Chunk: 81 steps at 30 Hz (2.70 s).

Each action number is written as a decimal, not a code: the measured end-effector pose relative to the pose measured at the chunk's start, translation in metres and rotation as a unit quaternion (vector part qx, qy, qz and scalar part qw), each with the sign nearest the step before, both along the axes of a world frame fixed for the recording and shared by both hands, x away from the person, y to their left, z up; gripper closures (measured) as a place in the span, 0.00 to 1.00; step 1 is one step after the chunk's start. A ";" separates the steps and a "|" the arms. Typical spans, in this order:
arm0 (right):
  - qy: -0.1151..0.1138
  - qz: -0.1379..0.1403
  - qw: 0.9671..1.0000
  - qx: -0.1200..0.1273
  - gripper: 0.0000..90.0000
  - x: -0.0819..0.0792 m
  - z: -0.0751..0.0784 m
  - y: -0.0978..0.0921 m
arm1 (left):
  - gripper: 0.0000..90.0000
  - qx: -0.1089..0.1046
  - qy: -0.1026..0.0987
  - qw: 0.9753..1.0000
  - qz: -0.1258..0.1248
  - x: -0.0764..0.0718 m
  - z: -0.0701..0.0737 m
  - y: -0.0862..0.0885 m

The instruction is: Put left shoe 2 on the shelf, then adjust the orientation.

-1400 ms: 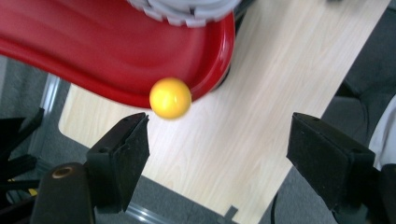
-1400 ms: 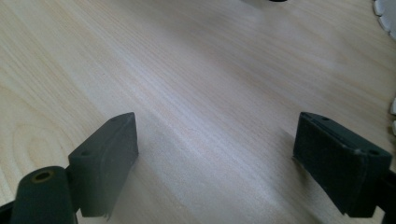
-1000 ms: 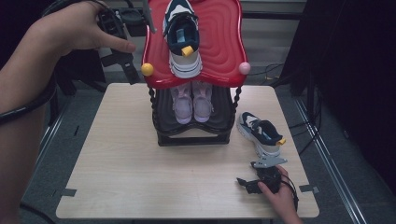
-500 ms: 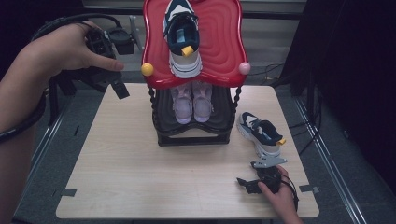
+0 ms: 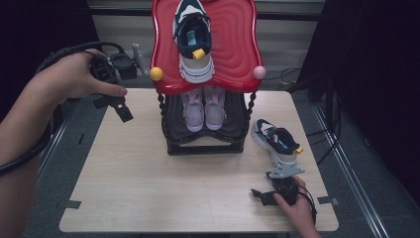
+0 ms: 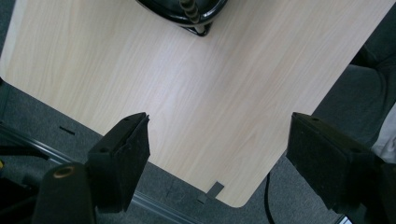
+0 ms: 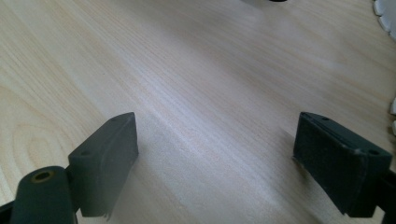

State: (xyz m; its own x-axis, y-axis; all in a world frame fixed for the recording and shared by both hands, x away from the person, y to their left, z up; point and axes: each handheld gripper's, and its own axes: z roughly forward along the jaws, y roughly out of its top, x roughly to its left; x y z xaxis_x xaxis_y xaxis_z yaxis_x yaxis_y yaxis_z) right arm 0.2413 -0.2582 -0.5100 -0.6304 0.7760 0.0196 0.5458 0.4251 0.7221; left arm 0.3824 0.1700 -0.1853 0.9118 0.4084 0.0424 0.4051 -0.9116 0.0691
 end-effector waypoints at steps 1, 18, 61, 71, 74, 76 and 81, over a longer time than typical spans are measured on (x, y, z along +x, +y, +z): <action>0.000 0.000 1.000 0.000 0.15 0.000 0.000 0.000 | 0.23 -0.001 0.003 1.000 -0.001 0.000 -0.003 0.000; 0.000 0.000 1.000 0.000 0.15 0.000 0.000 0.000 | 0.24 -0.005 0.003 1.000 0.008 -0.002 -0.050 0.006; 0.001 0.003 1.000 0.000 0.15 0.000 0.000 0.000 | 0.24 -0.065 0.015 0.996 0.050 -0.016 -0.212 0.009; 0.001 0.004 1.000 0.001 0.15 0.000 0.000 0.000 | 0.24 -0.101 -0.003 0.992 0.070 -0.018 -0.245 0.006; 0.000 0.004 1.000 0.001 0.15 0.000 0.000 0.000 | 0.24 -0.115 -0.010 0.990 0.079 -0.018 -0.253 0.006; 0.001 0.004 1.000 0.001 0.15 0.000 0.000 0.000 | 0.24 -0.110 -0.011 0.990 0.083 -0.018 -0.258 0.005; 0.001 0.004 1.000 0.001 0.15 0.000 0.000 0.000 | 0.23 -0.137 -0.025 0.985 0.099 -0.019 -0.270 0.003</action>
State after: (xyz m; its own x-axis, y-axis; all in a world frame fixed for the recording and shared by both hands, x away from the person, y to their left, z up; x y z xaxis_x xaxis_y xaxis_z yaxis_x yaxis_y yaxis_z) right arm 0.2410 -0.2581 -0.5104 -0.6360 0.7714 0.0218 0.5439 0.4280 0.7218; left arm 0.3638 0.1734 -0.4557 0.8127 0.5803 -0.0519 0.5631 -0.7595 0.3257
